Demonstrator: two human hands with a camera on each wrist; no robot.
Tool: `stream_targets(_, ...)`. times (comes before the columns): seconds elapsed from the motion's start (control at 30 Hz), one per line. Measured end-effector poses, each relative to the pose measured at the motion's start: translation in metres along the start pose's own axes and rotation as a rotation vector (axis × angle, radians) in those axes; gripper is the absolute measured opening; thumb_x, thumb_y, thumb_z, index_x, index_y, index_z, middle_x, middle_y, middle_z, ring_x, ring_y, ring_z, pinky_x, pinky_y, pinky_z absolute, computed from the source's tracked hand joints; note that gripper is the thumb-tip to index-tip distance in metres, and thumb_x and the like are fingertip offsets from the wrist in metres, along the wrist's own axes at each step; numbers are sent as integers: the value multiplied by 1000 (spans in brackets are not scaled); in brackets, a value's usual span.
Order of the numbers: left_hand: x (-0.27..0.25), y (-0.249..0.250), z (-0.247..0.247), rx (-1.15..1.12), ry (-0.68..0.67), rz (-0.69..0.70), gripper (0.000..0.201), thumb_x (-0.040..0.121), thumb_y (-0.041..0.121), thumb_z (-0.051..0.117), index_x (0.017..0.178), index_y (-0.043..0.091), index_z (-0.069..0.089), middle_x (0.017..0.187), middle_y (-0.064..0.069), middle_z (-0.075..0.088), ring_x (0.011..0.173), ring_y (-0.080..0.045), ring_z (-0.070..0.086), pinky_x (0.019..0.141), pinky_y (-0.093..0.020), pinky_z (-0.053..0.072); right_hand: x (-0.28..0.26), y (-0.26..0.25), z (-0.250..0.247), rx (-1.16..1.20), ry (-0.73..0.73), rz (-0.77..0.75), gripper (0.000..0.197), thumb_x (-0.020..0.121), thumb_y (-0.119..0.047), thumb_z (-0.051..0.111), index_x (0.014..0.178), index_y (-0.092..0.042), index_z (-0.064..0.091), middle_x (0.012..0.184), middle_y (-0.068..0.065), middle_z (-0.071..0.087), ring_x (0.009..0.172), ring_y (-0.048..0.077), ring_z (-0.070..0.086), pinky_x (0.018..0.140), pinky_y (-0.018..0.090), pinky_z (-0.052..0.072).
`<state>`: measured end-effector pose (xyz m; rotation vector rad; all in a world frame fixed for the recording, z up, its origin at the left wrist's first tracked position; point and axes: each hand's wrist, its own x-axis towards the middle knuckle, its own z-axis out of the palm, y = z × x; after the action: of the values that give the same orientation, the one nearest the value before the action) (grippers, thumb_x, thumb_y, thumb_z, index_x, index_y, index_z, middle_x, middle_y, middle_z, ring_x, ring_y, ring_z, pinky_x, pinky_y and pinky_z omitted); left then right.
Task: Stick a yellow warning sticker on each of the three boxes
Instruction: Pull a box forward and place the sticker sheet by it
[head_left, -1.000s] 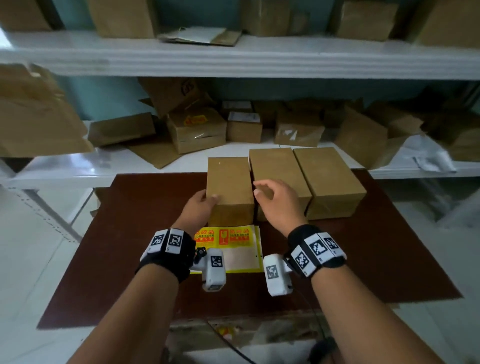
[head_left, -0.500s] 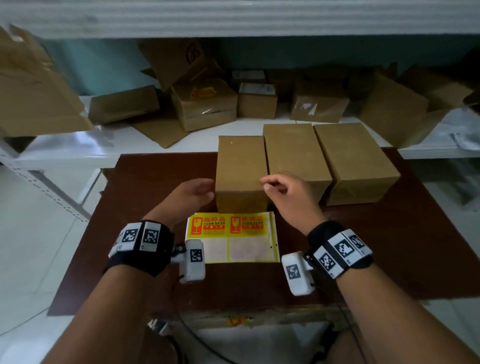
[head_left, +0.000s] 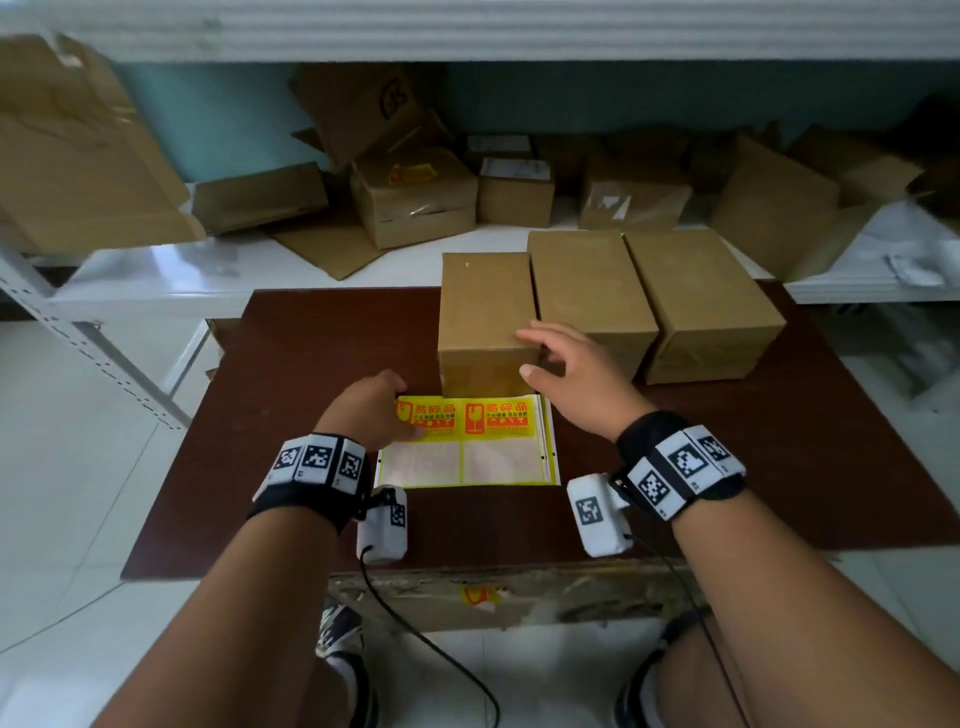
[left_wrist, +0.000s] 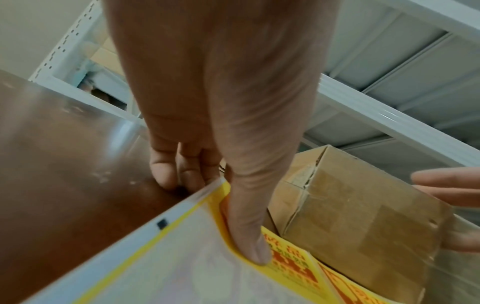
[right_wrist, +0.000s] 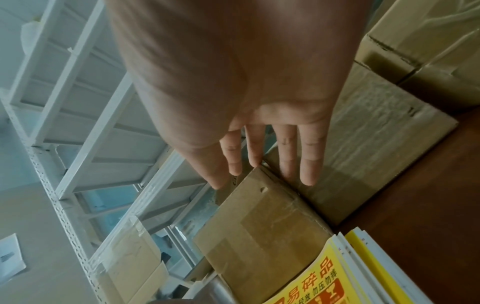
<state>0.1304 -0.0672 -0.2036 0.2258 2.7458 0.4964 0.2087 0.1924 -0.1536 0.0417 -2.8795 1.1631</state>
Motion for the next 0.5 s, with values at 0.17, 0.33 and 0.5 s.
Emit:
stream_targets(0.17,-2,7,-4,62,-60,21,25,76,34,83,84,16,67,88,-5,69,79,-20,63,66,-31,45,7,-2,6,-90,-72,4,57,100,-33,58,153,-34,40,165,-13,23,150,11,27,122,36,26)
stream_targets(0.33,-4,10,-2,-4,50,37,31,77,21,80,105,17,69,91,-1,64,82,-19,59,69,-30,43,10,-4,9,-127,-101,-3,55,100,-35,58,152,-34,42,164,-14,20,146,13,32,112,28,29)
stream_targets(0.5,-6,7,1,-37,68,66,41,72,20,82,109,19,66,106,-6,65,88,-21,58,74,-31,46,17,-11,-1,-246,-117,-6,50,99,-40,56,149,-33,47,160,-10,28,122,14,53,105,32,43)
